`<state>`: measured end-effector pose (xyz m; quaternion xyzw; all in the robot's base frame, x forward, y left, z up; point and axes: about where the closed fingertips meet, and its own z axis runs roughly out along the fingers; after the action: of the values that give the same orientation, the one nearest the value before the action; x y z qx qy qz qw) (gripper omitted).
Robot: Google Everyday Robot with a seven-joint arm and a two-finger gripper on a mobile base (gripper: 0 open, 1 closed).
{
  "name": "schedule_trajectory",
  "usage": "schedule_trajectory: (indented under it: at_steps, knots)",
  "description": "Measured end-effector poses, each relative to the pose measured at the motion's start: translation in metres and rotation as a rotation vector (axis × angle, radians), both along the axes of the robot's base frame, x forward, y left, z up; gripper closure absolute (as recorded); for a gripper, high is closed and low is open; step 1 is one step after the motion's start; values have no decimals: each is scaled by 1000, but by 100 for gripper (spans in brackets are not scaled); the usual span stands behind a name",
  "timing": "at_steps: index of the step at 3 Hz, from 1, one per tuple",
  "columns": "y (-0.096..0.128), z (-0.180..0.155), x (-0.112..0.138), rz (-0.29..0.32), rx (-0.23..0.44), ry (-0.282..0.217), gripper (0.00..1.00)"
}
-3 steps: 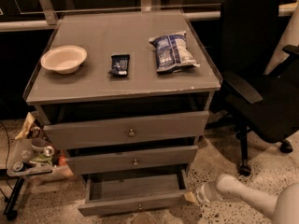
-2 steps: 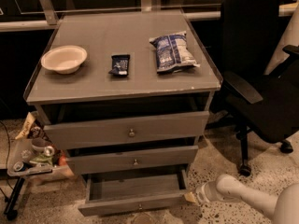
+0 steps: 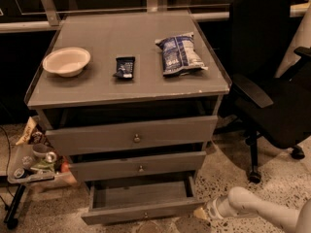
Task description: Close bottom drawer
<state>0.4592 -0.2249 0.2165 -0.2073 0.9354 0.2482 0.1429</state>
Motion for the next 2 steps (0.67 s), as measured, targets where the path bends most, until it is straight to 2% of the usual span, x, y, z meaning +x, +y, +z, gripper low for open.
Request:
schedule_trajectory:
  at_steps: [1, 2]
  knots:
    - [1, -4, 0, -2, 4, 5, 100]
    - [2, -29, 10, -46, 16, 19, 100]
